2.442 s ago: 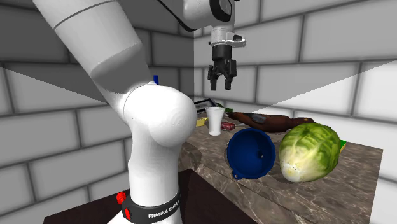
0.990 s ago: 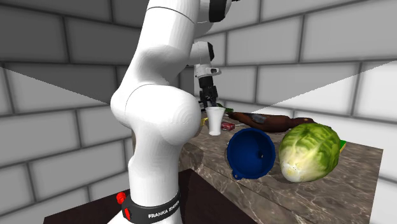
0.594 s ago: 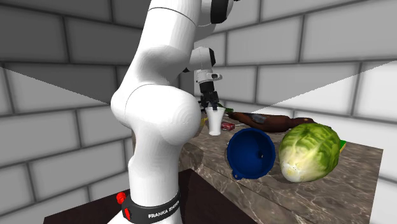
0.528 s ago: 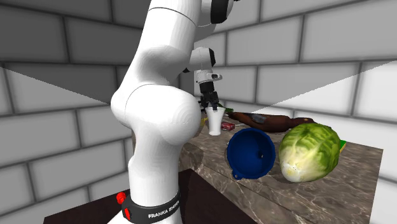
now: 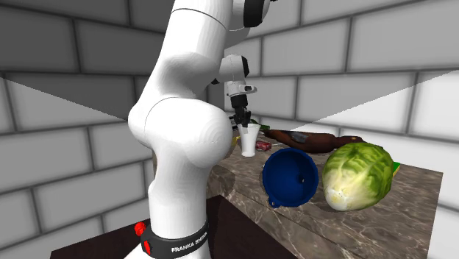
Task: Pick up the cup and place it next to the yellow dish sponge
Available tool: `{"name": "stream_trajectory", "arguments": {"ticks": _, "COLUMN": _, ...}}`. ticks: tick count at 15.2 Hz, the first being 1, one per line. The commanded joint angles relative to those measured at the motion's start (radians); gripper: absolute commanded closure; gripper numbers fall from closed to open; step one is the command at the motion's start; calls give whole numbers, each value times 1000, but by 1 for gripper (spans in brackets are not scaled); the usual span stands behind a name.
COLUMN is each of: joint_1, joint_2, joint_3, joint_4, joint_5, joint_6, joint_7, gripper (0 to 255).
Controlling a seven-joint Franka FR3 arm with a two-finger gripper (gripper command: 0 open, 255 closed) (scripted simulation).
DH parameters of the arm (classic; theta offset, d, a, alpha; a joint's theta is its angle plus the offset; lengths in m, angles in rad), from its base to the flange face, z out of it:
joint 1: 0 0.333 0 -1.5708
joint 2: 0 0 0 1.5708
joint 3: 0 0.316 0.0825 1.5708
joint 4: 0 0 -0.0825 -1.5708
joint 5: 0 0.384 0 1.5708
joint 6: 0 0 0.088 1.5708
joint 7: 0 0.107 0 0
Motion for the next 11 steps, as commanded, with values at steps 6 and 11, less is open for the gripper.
{"name": "stream_trajectory", "arguments": {"ticks": 6, "joint_1": 0, "joint_2": 0, "joint_3": 0, "joint_4": 0, "joint_5": 0, "joint_6": 0, "joint_7": 0, "gripper": 255}}
{"name": "stream_trajectory", "arguments": {"ticks": 11, "joint_1": -5, "joint_2": -25, "joint_3": 8, "joint_4": 24, "joint_5": 20, "joint_6": -41, "joint_7": -19, "gripper": 255}}
